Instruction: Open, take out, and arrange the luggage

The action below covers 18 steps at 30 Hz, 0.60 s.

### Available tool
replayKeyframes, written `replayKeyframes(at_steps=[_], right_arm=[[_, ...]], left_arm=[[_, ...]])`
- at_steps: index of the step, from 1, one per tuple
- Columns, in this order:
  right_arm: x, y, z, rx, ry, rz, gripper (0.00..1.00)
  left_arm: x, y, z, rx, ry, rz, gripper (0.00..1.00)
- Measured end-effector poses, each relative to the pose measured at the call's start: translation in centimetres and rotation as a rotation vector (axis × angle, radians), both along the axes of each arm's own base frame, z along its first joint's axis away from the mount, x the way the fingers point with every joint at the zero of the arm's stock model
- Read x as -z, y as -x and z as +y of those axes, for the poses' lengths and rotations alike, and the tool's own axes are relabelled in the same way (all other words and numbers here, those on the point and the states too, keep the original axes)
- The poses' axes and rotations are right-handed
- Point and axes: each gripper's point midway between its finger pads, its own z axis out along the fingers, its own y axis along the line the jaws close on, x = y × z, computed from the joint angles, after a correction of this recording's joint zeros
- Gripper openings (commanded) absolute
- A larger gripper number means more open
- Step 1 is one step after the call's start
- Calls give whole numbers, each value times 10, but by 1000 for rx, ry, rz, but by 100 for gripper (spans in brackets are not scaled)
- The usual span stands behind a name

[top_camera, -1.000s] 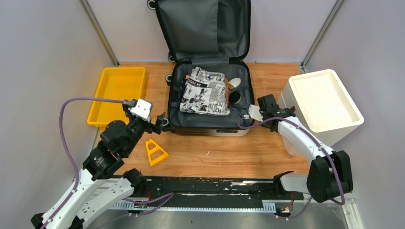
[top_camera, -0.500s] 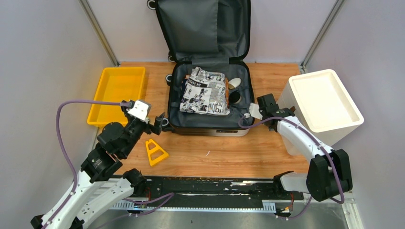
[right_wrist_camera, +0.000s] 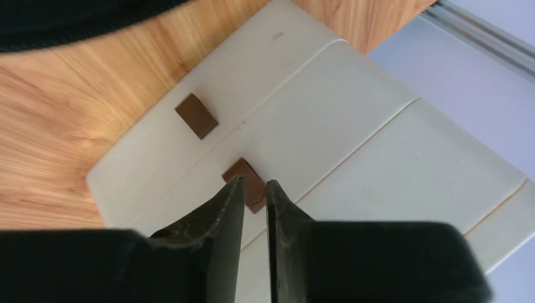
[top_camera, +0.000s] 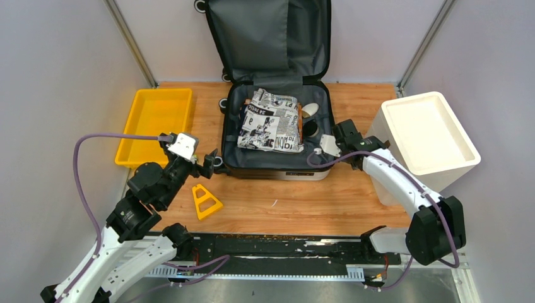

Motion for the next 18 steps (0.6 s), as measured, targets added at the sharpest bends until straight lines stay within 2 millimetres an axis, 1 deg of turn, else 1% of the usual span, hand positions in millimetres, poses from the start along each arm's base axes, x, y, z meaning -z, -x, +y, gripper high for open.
replayKeyframes(at_steps=[1, 2, 4, 8, 15, 18], right_arm=[[-2, -1, 4, -16, 0, -4, 46], [0, 0, 6, -28, 4, 2, 48], [5, 4, 6, -60, 37, 31, 48], [18, 18, -1, -90, 91, 118, 48], [18, 21, -8, -127, 128, 165, 47], [19, 23, -15, -130, 152, 180, 47]], left_arm=[[0, 0, 0, 0, 0, 0, 100], [0, 0, 0, 0, 0, 0, 100], [0, 0, 0, 0, 0, 0, 100], [0, 0, 0, 0, 0, 0, 100], [0, 1, -2, 12, 5, 0, 100], [-1, 1, -5, 26, 15, 0, 100]])
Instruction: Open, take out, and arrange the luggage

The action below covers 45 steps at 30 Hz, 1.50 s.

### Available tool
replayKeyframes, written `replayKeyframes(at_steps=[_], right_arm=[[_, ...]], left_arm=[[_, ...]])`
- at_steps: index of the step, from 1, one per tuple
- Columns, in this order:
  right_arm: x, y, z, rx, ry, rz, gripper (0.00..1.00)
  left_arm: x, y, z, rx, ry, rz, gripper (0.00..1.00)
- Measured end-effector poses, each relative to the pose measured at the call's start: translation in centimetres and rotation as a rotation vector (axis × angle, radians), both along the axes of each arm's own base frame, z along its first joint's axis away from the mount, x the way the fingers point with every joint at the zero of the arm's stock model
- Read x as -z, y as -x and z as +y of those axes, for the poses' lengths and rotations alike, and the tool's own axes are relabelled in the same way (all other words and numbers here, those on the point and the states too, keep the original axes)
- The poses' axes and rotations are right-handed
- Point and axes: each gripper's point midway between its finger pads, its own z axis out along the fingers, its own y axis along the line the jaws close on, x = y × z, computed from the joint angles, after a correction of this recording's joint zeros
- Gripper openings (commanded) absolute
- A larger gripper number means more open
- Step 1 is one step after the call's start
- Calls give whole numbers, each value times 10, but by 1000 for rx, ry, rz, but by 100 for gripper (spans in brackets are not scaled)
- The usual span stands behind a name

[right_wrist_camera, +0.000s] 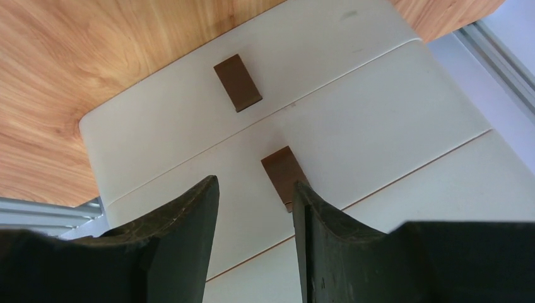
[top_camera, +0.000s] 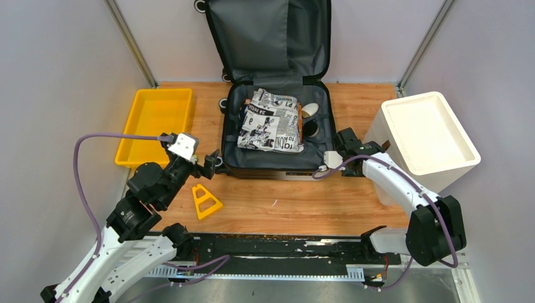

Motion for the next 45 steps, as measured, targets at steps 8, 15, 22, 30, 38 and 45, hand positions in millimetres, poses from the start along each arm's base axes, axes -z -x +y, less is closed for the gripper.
replayKeyframes(at_steps=[8, 15, 22, 30, 38, 45], right_arm=[[1, 1, -11, -9, 51, 14, 48], [-2, -5, -15, -6, 89, 7, 48], [-2, -12, -16, -13, 111, 29, 47], [-2, -13, -18, -12, 111, 45, 43], [-2, -14, -20, -6, 110, 45, 19], [-1, -13, -19, -1, 105, 51, 0]], left_arm=[[-5, 3, -3, 21, 27, -13, 100], [-8, 4, -6, 41, 37, -18, 100], [-11, 9, -5, 49, 55, -35, 100], [-11, 9, -5, 51, 57, -35, 100], [-11, 9, -5, 52, 60, -35, 100], [-12, 10, -4, 52, 64, -39, 100]])
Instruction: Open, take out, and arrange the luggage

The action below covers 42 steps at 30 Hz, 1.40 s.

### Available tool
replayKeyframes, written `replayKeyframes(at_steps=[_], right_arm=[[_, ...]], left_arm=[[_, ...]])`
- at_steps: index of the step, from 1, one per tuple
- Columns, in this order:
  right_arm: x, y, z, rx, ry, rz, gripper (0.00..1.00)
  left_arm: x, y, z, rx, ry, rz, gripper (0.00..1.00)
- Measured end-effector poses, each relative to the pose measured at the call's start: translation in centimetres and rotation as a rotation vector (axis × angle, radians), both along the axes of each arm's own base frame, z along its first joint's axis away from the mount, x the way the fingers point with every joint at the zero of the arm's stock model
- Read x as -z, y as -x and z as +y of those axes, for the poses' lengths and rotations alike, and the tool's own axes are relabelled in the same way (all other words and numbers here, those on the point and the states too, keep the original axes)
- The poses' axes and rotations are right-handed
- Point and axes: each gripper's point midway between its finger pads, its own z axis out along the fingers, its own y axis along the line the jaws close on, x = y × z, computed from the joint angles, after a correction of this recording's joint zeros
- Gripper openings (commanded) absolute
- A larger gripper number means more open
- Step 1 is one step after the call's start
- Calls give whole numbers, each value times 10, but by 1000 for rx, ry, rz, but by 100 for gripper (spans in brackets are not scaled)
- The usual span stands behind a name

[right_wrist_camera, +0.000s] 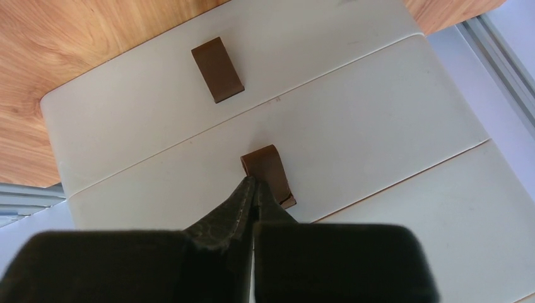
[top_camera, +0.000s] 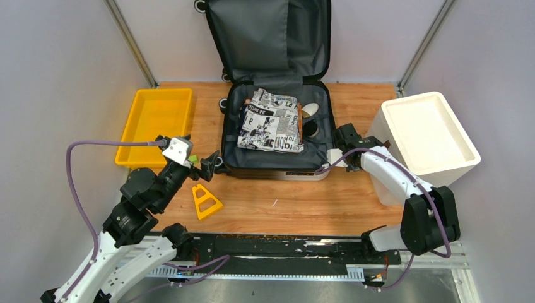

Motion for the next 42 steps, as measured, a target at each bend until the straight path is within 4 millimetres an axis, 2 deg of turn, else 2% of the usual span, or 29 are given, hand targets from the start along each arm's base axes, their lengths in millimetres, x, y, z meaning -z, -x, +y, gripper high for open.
replayKeyframes(at_steps=[6, 15, 19, 21, 26, 28, 32, 36, 42], right_arm=[[-2, -1, 1, 4, -12, -16, 0], [-21, -11, 34, -59, -121, -88, 0], [-22, -13, 38, -52, -137, -108, 4], [-23, -17, 38, 10, -157, -160, 13], [-30, -41, 54, 281, -324, -345, 18], [-33, -48, 60, 411, -411, -442, 29], [-34, -48, 58, 633, -500, -621, 36], [-20, -42, 52, 689, -485, -654, 37], [21, -16, 39, 525, -307, -418, 38]], left_arm=[[0, 0, 0, 0, 1, -1, 100], [0, 0, 0, 0, 1, -2, 100], [0, 0, 0, 0, 1, -1, 100], [0, 0, 0, 0, 1, -1, 100], [2, -1, -1, 0, -4, 4, 100], [5, -3, -3, 0, -13, 15, 100], [11, -7, -6, 0, -30, 34, 100], [15, -8, -7, -1, -37, 42, 100], [18, -11, -9, -1, -47, 54, 100]])
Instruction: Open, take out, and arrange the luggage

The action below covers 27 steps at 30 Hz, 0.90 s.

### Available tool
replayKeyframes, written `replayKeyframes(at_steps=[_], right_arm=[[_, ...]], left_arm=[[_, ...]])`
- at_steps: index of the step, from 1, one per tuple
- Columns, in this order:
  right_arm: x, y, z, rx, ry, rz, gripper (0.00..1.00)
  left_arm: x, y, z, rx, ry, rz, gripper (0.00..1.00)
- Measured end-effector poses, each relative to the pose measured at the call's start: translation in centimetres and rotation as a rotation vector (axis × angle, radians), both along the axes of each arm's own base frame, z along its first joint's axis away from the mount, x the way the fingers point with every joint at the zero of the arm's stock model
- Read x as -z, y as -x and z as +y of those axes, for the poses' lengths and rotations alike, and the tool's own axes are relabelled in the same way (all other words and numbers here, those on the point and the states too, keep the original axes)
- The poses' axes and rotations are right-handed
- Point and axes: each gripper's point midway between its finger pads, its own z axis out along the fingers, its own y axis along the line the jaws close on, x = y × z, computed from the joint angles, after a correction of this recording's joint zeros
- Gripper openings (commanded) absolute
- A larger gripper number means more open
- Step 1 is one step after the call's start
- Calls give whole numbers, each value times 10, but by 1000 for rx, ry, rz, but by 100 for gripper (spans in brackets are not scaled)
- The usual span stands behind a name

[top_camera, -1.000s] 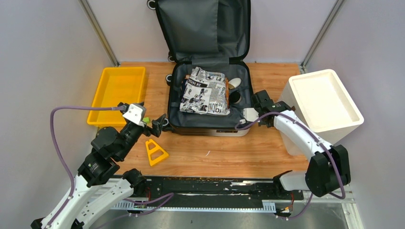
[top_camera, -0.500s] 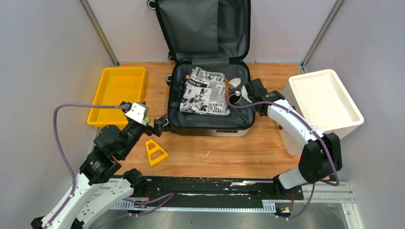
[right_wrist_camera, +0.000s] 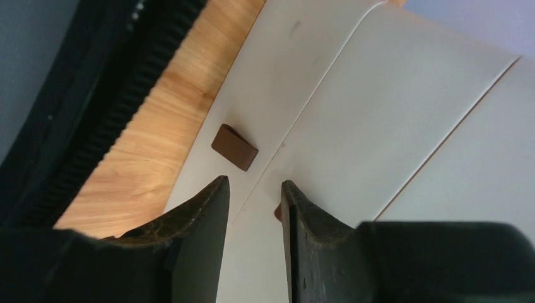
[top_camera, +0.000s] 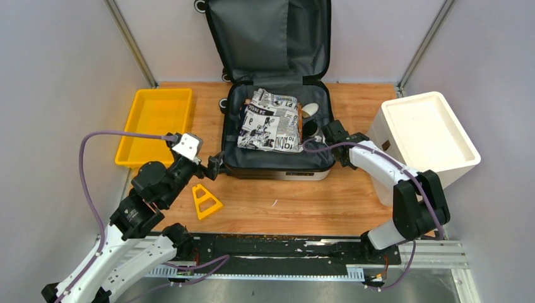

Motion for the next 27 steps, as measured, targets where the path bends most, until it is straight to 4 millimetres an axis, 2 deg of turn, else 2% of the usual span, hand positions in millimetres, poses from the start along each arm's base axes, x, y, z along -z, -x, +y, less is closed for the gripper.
replayKeyframes(at_steps=[4, 16, 27], right_arm=[[-6, -2, 0, -107, 40, 46, 51], [-20, -16, -14, -221, 193, 47, 53], [-25, -10, -22, -224, 232, 39, 52]], left_arm=[[0, 0, 0, 0, 0, 0, 100], [0, 1, -4, 22, 0, 2, 100], [-2, 4, -5, 36, 12, -4, 100]])
